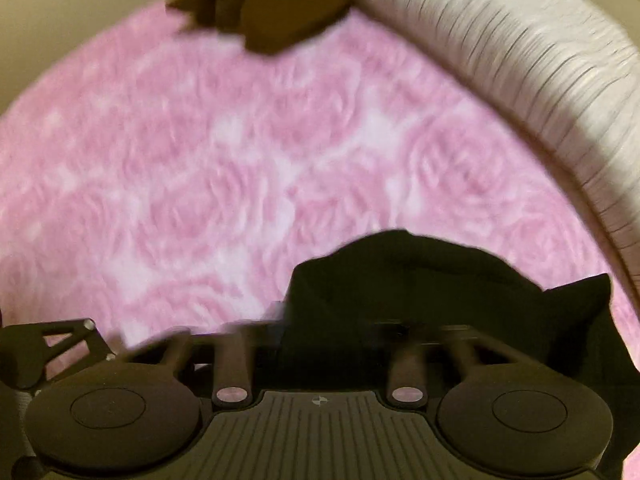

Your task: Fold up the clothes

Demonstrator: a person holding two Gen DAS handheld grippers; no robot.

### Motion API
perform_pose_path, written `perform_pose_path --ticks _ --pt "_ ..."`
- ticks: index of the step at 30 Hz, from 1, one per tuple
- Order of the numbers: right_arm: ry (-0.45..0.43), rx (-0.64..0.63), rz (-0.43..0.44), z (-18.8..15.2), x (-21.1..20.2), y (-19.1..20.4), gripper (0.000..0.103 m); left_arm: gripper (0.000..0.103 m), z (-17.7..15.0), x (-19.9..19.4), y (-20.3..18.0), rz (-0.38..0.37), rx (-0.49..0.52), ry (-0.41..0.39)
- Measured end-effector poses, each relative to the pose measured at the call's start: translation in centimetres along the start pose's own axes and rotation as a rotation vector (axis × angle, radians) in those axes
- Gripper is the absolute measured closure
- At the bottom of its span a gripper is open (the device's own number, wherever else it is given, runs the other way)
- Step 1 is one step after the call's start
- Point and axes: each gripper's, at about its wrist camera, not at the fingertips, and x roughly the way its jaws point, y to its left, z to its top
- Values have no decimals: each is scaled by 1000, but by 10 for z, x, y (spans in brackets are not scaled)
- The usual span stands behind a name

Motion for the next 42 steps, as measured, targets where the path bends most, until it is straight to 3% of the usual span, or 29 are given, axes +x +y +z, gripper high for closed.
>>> perform_pose_path --ticks 3,10,11,13,14,18,20,22,27,29,32,36,39,42 --pt "-64 139 14 12 -3 -27 101 36 -1 0 2 -7 -7 -11" --pt "-95 336 16 -13 0 -58 98 35 0 -1 4 -23 -2 -11" --pt "-117 359 3 -16 -6 -60 95 36 1 -3 5 -21 0 -9" --pt "-167 397 -27 -25 -20 -62 74 37 4 -10 5 -8 9 -19" --pt "-212 395 -54 -33 -32 -56 74 40 6 -15 6 -2 15 -33" --pt "-385 468 -114 -88 -78 -35 67 43 15 -33 9 2 19 -88" --pt "-402 545 -134 -126 -90 -26 66 43 24 -32 9 -6 31 -101" --pt "-382 619 -149 -169 -92 -17 66 43 31 -21 10 -4 56 -71" --pt "-239 781 -204 -270 -82 -7 66 38 38 15 13 33 131 46" --pt "-252 838 -202 -301 -96 -4 66 37 42 12 11 53 161 50" --pt "-304 860 -255 -325 -130 -1 66 43 43 -1 -5 102 220 45" --pt "-391 899 -289 -353 -151 -20 66 43 40 -17 -36 134 290 33" --pt "-352 959 -268 -372 -139 -40 67 43 33 -29 -70 120 341 37" --pt "-382 1047 -221 -389 -147 -45 67 43 35 -37 -107 94 372 35"
